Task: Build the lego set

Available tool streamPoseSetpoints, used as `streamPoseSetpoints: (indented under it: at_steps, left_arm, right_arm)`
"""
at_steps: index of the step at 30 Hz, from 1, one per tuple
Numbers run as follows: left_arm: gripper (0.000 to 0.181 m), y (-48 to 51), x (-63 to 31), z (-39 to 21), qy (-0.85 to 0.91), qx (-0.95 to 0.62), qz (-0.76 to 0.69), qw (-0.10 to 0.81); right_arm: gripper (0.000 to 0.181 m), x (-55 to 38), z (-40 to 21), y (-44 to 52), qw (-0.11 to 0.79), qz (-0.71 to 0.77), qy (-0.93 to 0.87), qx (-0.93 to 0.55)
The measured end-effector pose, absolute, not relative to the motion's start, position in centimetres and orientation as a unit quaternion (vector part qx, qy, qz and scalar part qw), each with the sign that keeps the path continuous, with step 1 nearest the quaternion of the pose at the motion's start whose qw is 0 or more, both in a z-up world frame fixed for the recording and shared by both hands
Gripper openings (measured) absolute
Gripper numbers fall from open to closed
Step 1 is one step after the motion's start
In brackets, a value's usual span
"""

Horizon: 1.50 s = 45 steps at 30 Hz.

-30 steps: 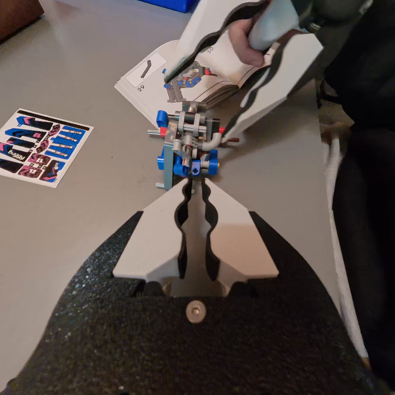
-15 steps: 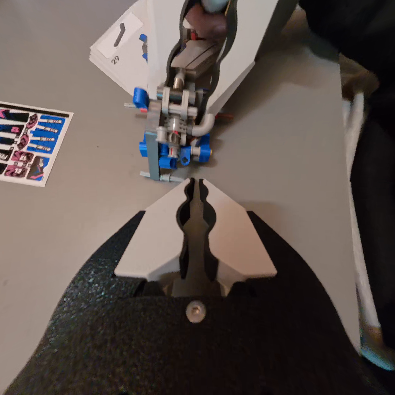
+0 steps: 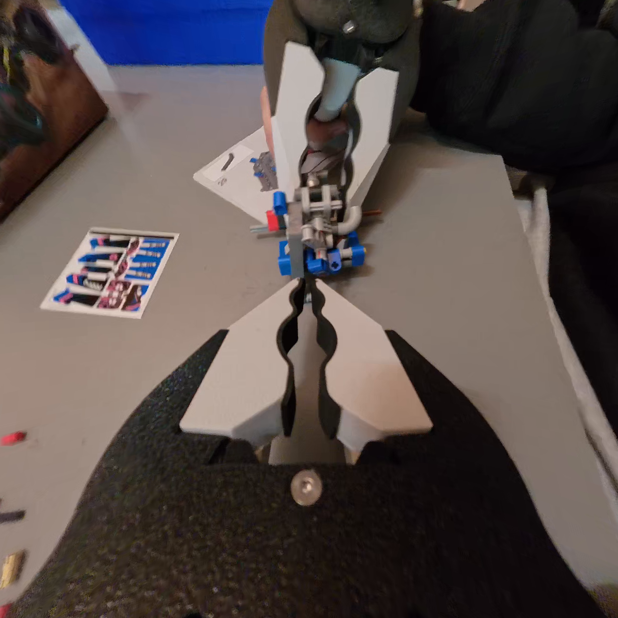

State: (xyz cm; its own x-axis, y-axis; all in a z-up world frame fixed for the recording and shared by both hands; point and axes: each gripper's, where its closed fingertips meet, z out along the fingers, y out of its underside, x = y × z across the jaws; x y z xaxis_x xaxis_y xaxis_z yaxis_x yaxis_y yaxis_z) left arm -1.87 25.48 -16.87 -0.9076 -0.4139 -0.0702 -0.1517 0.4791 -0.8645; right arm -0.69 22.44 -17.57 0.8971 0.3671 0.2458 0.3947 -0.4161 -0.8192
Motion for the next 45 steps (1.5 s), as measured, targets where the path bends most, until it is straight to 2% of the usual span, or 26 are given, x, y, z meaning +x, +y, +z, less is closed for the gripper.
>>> streamPoseSetpoints:
  at_steps: [6,10,11,14,17,21,29,33,34,36,39,43,45]
  left_arm:
    - [0.012,25.2,-2.7,-15.5,0.831,-0.033,-0.491,0.260]
    - [0.016,25.6,-3.2,-16.6,0.853,0.021,-0.423,0.306]
    - [0.022,25.8,-3.1,-16.9,0.855,0.037,-0.398,0.329]
    - [0.023,25.5,-3.2,-17.3,0.841,0.106,-0.355,0.395]
    - [0.029,24.8,-3.6,-18.3,0.834,0.162,-0.332,0.411]
    - [0.024,24.2,-3.5,-18.5,0.812,0.207,-0.325,0.438]
    - [0.032,24.4,-3.8,-18.1,0.778,0.259,-0.331,0.467]
    - [0.030,24.8,-3.4,-17.5,0.782,0.242,-0.337,0.465]
    - [0.027,25.2,-3.2,-17.1,0.789,0.222,-0.347,0.456]
    - [0.027,26.3,-2.8,-16.4,0.820,0.144,-0.386,0.398]
    - [0.020,26.4,-2.8,-14.7,0.834,0.026,-0.478,0.276]
    - [0.015,25.3,-2.5,-14.6,0.841,-0.060,-0.512,0.162]
    - [0.014,24.8,-2.4,-15.4,0.848,-0.075,-0.506,0.142]
  right_arm:
    - [0.028,-0.9,-17.6,22.4,0.485,0.011,-0.225,-0.845]
    - [0.027,-1.1,-17.7,22.2,0.482,0.031,-0.226,-0.846]
    - [0.027,-1.1,-17.7,22.2,0.482,0.033,-0.227,-0.846]
    - [0.027,-1.4,-17.7,22.0,0.482,0.033,-0.237,-0.843]
    - [0.027,-1.6,-17.7,21.9,0.482,0.038,-0.243,-0.841]
    - [0.027,-1.9,-17.7,21.7,0.480,0.047,-0.251,-0.839]
    - [0.028,-2.2,-17.7,21.6,0.476,0.068,-0.255,-0.839]
    - [0.029,-2.0,-17.6,21.7,0.478,0.059,-0.251,-0.839]
    - [0.035,-1.6,-17.5,21.9,0.483,0.043,-0.239,-0.841]
    - [0.042,-1.2,-16.6,21.8,0.504,0.031,-0.214,-0.836]
    - [0.038,-1.0,-14.3,21.8,0.542,0.002,-0.189,-0.819]
    - [0.046,-1.6,-14.1,21.9,0.521,-0.012,-0.161,-0.838]
    - [0.047,-1.4,-14.2,22.2,0.514,-0.024,-0.129,-0.848]
